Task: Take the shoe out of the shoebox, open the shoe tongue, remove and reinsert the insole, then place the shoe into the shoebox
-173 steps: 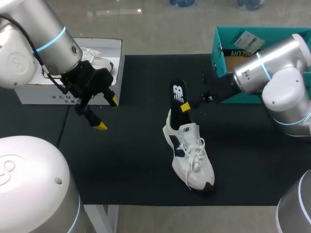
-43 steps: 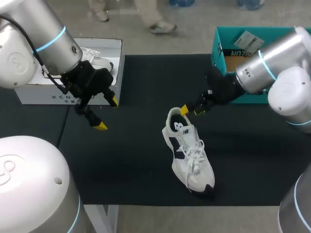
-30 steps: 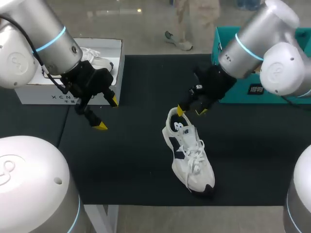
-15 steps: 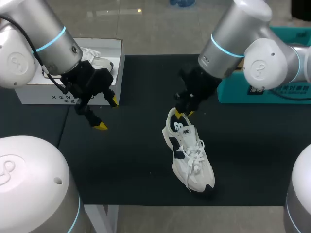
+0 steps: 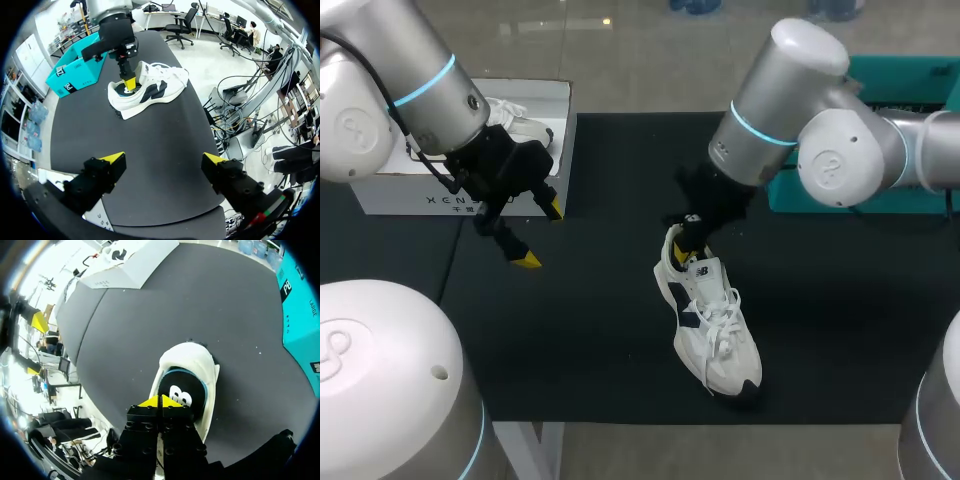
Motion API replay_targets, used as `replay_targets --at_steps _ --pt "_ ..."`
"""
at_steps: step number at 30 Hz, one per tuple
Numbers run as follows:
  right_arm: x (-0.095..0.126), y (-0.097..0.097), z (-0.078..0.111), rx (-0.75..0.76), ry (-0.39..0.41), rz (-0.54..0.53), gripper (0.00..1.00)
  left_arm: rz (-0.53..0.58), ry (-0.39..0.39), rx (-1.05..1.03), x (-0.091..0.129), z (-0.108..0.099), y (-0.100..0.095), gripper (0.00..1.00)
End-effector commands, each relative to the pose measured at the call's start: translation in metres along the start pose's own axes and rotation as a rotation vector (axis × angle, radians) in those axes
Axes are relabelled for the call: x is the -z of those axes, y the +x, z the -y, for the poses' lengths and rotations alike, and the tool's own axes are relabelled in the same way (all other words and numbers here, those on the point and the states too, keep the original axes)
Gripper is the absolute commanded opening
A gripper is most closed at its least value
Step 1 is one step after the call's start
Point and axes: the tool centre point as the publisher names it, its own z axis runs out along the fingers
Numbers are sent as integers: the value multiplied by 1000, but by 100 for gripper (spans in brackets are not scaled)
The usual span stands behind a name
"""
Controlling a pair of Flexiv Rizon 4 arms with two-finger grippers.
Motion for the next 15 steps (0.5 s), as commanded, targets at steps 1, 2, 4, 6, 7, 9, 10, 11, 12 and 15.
replay_targets --at_steps 1,2,4,6,7,9,10,11,12,15 --pt "-25 -7 -3 -15 9 -12 0 -1 -2 0 0 0 0 100" --pt "-27 -8 -3 -18 10 -12 0 -1 -2 0 0 0 0 100" --pt "-32 -10 -1 -32 16 -19 0 -1 -2 0 0 0 0 100" --pt "-40 -14 1 -41 33 -19 0 -1 -2 0 0 0 0 100" --pt "-43 -16 3 -45 35 -23 0 -1 -2 0 0 0 0 100" --pt "-45 -16 4 -49 42 -25 0 -1 -2 0 0 0 0 100" --pt "-45 -17 4 -51 44 -25 0 -1 -2 0 0 0 0 100" --pt "-45 -17 5 -52 45 -26 0 -1 -2 0 0 0 0 100" --pt "-46 -18 6 -54 52 -26 0 -1 -2 0 0 0 0 100" --pt "-40 -19 8 -55 53 -18 0 -1 -2 0 0 0 0 100"
